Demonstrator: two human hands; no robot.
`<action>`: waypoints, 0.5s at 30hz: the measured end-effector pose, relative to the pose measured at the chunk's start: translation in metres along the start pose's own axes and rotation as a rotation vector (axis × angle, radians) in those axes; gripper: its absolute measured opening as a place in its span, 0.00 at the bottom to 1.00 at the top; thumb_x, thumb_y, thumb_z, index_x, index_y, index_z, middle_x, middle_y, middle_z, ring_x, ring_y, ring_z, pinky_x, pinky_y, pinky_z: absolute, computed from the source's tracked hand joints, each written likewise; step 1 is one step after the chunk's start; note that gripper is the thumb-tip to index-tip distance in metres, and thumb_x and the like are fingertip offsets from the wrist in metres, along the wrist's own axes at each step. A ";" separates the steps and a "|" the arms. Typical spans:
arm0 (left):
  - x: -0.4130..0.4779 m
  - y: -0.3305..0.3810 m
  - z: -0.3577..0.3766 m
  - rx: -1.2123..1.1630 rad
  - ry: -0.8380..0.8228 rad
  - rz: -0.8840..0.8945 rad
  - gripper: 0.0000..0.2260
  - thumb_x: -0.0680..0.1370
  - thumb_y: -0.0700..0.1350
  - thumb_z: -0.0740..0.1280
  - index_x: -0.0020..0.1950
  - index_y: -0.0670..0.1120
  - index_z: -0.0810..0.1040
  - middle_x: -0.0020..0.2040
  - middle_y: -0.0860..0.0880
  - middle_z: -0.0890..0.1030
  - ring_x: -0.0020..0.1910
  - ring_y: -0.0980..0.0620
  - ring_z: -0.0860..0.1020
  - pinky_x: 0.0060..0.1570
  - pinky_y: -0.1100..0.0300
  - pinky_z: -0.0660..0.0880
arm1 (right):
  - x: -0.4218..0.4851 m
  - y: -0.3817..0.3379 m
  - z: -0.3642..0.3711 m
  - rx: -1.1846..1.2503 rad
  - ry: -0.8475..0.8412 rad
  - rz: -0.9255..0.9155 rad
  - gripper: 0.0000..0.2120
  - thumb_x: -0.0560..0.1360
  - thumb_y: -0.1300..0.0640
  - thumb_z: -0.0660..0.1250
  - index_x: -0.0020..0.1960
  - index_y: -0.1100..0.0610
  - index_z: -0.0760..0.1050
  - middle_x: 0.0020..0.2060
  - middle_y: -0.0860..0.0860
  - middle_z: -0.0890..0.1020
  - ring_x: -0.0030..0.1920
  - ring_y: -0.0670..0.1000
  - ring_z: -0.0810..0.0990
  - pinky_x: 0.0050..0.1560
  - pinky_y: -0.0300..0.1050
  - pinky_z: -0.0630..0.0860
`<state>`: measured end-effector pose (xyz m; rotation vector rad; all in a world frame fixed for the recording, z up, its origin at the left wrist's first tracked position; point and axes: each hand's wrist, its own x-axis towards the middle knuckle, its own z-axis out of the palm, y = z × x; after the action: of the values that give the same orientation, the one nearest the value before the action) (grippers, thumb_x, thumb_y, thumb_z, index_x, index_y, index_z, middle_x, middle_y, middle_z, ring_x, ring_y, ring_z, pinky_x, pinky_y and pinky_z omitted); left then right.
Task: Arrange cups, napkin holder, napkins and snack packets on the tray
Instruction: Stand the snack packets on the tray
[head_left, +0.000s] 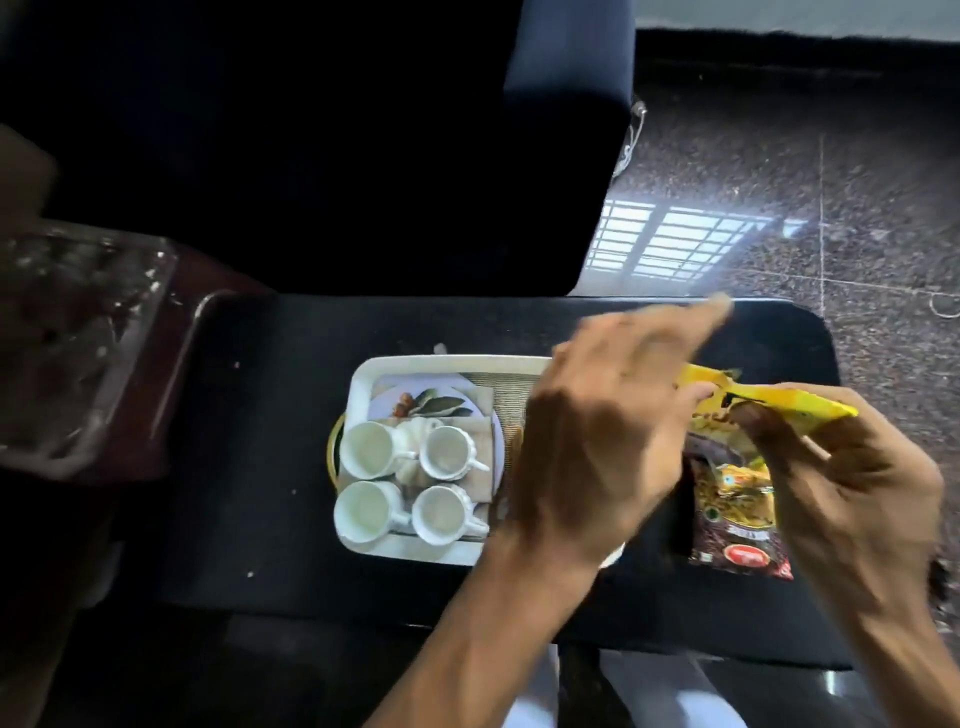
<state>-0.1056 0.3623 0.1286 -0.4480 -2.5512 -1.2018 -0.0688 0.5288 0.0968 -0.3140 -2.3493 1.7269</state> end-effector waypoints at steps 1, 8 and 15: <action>-0.005 -0.014 -0.009 -0.011 0.053 -0.074 0.23 0.76 0.44 0.74 0.71 0.44 0.77 0.64 0.48 0.82 0.62 0.50 0.78 0.65 0.58 0.75 | -0.001 -0.004 0.012 0.051 0.007 0.015 0.04 0.75 0.57 0.73 0.50 0.51 0.82 0.43 0.36 0.86 0.42 0.35 0.83 0.43 0.26 0.76; -0.044 -0.100 -0.048 -0.333 0.007 -0.682 0.15 0.78 0.54 0.71 0.63 0.52 0.82 0.57 0.57 0.86 0.58 0.59 0.83 0.58 0.61 0.80 | 0.009 -0.014 0.092 0.342 -0.131 0.206 0.06 0.76 0.59 0.72 0.52 0.56 0.83 0.48 0.49 0.88 0.47 0.47 0.87 0.45 0.39 0.83; -0.055 -0.177 -0.072 -0.150 0.115 -0.749 0.06 0.78 0.49 0.71 0.49 0.62 0.82 0.46 0.60 0.86 0.49 0.61 0.85 0.49 0.68 0.79 | 0.026 0.005 0.179 0.065 -0.406 0.332 0.08 0.79 0.53 0.68 0.57 0.51 0.81 0.51 0.45 0.87 0.51 0.44 0.85 0.54 0.48 0.83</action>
<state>-0.1162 0.1905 0.0293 0.5967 -2.6011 -1.5883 -0.1457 0.3746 0.0404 -0.3929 -2.6277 2.1952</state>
